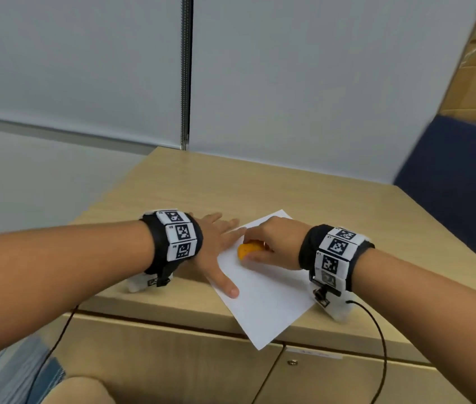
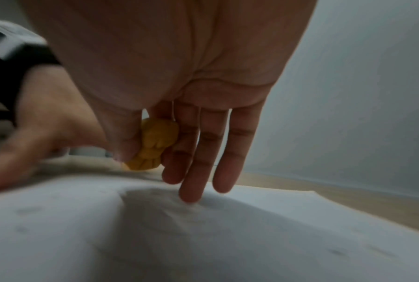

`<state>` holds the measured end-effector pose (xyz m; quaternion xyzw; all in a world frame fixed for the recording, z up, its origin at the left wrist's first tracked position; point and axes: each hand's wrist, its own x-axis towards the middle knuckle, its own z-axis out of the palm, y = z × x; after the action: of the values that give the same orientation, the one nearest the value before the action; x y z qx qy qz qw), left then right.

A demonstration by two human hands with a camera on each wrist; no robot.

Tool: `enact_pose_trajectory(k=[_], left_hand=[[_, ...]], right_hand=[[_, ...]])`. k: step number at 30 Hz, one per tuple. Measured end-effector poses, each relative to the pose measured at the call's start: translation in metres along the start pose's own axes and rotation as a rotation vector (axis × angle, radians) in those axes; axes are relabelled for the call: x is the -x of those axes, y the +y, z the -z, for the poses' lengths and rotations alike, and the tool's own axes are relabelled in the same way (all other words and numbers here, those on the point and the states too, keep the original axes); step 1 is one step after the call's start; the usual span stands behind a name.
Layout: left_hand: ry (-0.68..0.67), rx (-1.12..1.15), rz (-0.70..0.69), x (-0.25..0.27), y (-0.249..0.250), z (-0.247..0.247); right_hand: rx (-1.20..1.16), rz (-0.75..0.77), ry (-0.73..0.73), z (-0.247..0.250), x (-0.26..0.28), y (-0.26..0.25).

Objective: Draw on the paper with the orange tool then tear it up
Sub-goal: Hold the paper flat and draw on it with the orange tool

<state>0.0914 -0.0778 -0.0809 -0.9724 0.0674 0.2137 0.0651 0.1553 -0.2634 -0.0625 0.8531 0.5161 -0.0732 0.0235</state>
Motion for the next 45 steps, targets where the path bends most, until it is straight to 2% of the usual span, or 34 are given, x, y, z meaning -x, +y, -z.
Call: enact_pose_trajectory(k=[3, 6, 12, 16, 18, 21, 22, 26, 27, 30, 32, 35, 37, 40, 42, 45], left_hand=[[-0.075, 0.007, 0.007, -0.016, -0.005, -0.005], [-0.117, 0.009, 0.013, -0.023, -0.006, -0.008], [-0.142, 0.070, 0.035, -0.028, -0.007, -0.008], [-0.181, 0.030, 0.047, -0.033, -0.009, -0.011], [-0.166, 0.030, 0.043, -0.034, -0.009, -0.012], [-0.145, 0.066, 0.032, -0.031, -0.007, -0.009], [-0.152, 0.055, 0.032, -0.030, -0.006, -0.008], [-0.220, 0.014, 0.072, -0.029, -0.005, -0.007], [-0.199, 0.025, 0.066, -0.027, -0.004, -0.006], [-0.145, 0.058, 0.056, -0.023, -0.003, -0.004], [-0.156, 0.050, 0.075, -0.025, -0.003, -0.003], [-0.213, 0.003, 0.092, -0.025, -0.002, -0.002], [-0.197, 0.024, 0.099, -0.023, -0.002, 0.000], [-0.137, 0.046, 0.071, -0.019, -0.002, 0.000], [-0.127, 0.046, 0.066, -0.020, -0.001, -0.001], [-0.172, -0.006, 0.069, -0.023, -0.002, -0.002]], right_hand=[[-0.051, 0.057, -0.089, -0.001, -0.010, -0.016], [-0.041, 0.073, -0.108, 0.000, -0.017, -0.024], [0.047, -0.145, -0.005, 0.016, -0.045, -0.005], [-0.097, 0.038, -0.113, 0.003, -0.030, -0.032], [-0.114, 0.014, -0.111, 0.004, -0.032, -0.024], [-0.021, -0.138, -0.015, 0.013, -0.050, 0.005], [-0.013, -0.129, -0.018, 0.012, -0.051, 0.001], [-0.132, 0.076, -0.158, 0.004, -0.034, -0.028], [-0.118, 0.055, -0.171, 0.006, -0.035, -0.024], [-0.012, -0.084, -0.065, 0.018, -0.054, 0.000], [0.009, -0.098, -0.042, 0.014, -0.057, -0.003], [-0.070, 0.000, -0.158, 0.006, -0.041, -0.027], [-0.088, -0.012, -0.196, 0.009, -0.038, -0.023], [-0.006, -0.129, -0.060, 0.018, -0.053, 0.003], [-0.021, -0.140, -0.024, 0.014, -0.055, 0.005], [-0.068, -0.006, -0.196, 0.010, -0.040, -0.018]])
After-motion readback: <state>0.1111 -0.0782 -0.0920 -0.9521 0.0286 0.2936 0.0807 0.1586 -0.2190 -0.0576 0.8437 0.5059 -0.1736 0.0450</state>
